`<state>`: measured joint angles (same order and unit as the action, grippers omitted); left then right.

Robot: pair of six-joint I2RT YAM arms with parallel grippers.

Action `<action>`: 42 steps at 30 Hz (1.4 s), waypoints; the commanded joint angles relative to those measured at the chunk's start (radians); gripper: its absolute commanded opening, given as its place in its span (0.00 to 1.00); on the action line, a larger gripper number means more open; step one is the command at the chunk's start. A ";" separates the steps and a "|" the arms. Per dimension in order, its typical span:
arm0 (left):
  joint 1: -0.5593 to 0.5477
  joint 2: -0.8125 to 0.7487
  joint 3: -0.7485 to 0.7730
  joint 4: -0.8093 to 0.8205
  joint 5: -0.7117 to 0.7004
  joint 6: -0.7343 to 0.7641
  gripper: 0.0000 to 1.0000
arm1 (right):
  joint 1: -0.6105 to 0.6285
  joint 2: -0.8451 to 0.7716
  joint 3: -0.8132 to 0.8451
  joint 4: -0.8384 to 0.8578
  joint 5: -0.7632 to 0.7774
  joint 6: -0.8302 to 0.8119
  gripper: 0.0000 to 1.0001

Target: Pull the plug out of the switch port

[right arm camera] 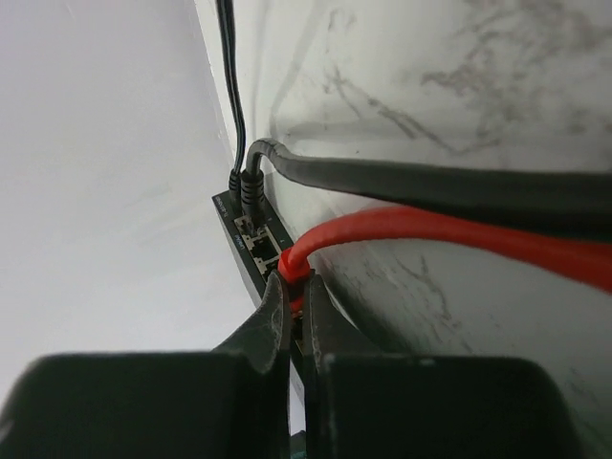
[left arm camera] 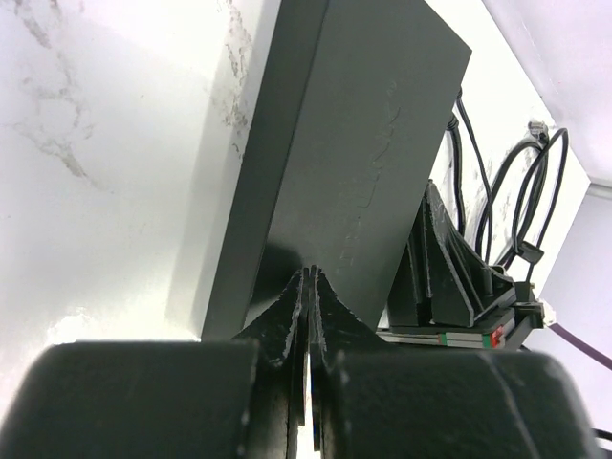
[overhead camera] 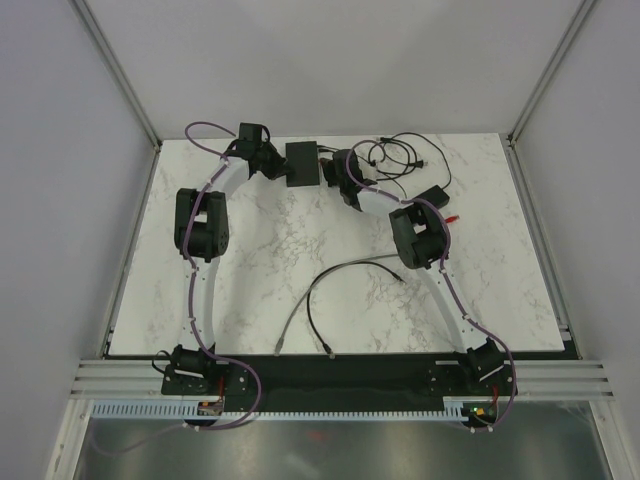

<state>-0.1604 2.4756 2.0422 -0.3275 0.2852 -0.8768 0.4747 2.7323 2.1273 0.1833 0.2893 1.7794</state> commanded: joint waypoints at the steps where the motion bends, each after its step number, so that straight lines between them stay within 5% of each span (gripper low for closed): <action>1: -0.001 0.029 -0.034 -0.136 -0.080 0.009 0.02 | -0.056 0.030 0.104 -0.221 0.100 -0.006 0.00; 5: -0.002 0.032 -0.037 -0.134 -0.078 0.009 0.02 | -0.047 0.084 0.282 -0.387 0.128 -0.182 0.00; 9: -0.002 0.039 -0.042 -0.134 -0.077 0.006 0.02 | -0.044 0.060 0.180 -0.380 0.106 -0.161 0.00; 16: -0.002 0.029 -0.039 -0.134 -0.084 0.002 0.02 | -0.033 0.044 -0.041 -0.008 -0.013 0.202 0.00; 21: -0.001 0.025 -0.042 -0.136 -0.086 0.001 0.02 | -0.022 0.027 -0.070 0.028 0.037 0.297 0.00; 28: -0.002 0.020 -0.048 -0.133 -0.086 0.001 0.02 | -0.053 0.018 0.134 -0.298 0.131 -0.071 0.00; 33: -0.002 0.019 -0.056 -0.133 -0.087 0.002 0.02 | -0.056 0.000 0.097 -0.327 0.111 -0.064 0.00; 42: -0.002 0.013 -0.057 -0.131 -0.084 -0.001 0.02 | -0.030 0.001 -0.121 -0.038 0.033 0.331 0.00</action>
<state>-0.1612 2.4702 2.0293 -0.3202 0.2848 -0.8925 0.4629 2.7068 2.0861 0.1699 0.2935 1.8278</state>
